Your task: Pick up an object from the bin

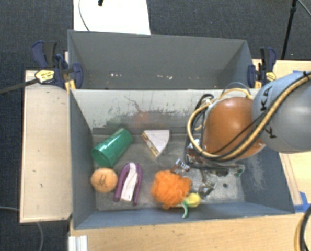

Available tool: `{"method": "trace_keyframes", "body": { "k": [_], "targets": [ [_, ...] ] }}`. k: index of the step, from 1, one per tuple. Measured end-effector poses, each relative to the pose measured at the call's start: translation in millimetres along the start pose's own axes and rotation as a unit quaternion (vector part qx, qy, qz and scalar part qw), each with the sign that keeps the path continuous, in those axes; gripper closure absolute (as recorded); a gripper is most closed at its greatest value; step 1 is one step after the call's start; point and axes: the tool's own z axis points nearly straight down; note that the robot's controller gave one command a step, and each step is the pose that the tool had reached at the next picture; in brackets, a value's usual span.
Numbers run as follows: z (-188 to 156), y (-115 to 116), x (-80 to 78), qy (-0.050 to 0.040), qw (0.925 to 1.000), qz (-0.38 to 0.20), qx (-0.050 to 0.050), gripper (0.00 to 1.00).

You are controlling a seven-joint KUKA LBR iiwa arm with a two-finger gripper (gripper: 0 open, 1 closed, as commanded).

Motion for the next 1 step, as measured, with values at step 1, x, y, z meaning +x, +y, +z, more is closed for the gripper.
{"method": "trace_keyframes", "body": {
  "k": [1],
  "targets": [
    [1.0, 25.5, -41.3, -0.0047, 0.9999, -0.015, 0.002, 1.00]
  ]
}}
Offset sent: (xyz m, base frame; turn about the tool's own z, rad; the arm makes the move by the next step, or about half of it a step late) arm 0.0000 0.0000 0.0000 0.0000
